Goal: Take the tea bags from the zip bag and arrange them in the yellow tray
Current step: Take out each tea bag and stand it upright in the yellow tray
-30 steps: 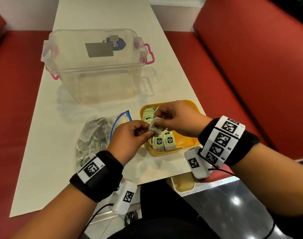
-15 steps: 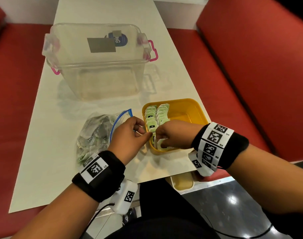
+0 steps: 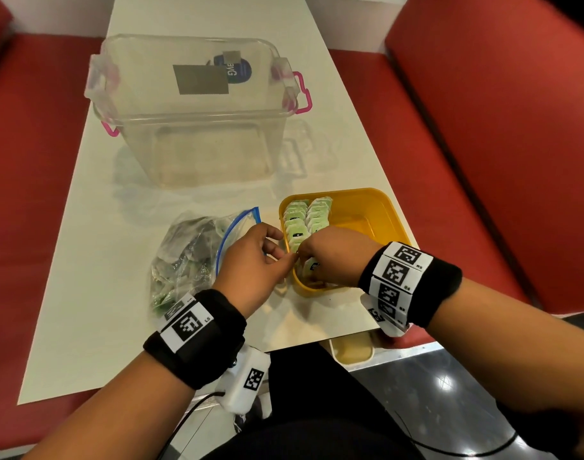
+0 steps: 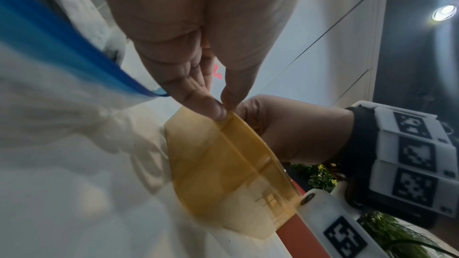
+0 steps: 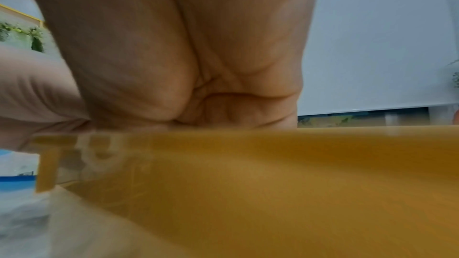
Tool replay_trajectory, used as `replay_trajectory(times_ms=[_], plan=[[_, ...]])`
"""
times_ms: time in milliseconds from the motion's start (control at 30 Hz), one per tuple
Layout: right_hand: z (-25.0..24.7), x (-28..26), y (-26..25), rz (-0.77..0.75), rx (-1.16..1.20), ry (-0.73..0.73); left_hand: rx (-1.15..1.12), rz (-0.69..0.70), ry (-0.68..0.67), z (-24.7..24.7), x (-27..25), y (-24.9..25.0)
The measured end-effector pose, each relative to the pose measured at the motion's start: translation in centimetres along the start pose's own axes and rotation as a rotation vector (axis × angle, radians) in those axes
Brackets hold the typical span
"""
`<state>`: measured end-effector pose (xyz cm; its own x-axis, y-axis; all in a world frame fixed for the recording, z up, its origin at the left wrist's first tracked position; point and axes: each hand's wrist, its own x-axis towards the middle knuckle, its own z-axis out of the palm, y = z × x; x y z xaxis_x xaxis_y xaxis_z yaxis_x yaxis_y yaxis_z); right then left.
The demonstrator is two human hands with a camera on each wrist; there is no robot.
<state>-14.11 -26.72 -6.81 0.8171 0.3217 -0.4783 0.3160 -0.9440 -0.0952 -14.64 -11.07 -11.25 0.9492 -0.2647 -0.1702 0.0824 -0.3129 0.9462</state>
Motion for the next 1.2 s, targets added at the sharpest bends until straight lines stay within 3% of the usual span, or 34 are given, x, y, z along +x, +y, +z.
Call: replay_trajectory(times_ms=[133, 567, 700, 800, 900, 967, 1067, 1200], plan=[[0.0, 0.2, 0.5, -0.019, 0.041, -0.025, -0.004, -0.006, -0.005, 0.0, 0.0, -0.1], [-0.7, -0.1, 1.9, 0.107, 0.213, 0.108, -0.007, -0.015, -0.004, -0.1, -0.3, 0.2], [-3.0, -1.6, 3.3, 0.150, 0.282, 0.219, 0.060, 0.047, 0.007, -0.7, -1.0, 1.6], [-5.0, -3.4, 3.6, 0.151, 0.398, 0.341, 0.083, 0.124, 0.089, -2.4, -1.4, 2.4], [-5.7, -4.1, 1.8, 0.090, 0.434, 0.407, 0.304, 0.238, 0.192, -5.1, -2.2, 2.1], [-5.5, -3.7, -0.2, 0.039, 0.432, 0.396, 0.524, 0.240, 0.122, -6.8, -3.0, 1.6], [-4.8, -2.4, -3.0, -0.037, 0.429, 0.352, 0.761, 0.112, -0.029, -7.4, -4.1, 0.2], [-3.5, -0.3, -6.3, -0.170, 0.325, 0.261, 0.728, 0.047, 0.169, -7.6, -5.5, -0.6]])
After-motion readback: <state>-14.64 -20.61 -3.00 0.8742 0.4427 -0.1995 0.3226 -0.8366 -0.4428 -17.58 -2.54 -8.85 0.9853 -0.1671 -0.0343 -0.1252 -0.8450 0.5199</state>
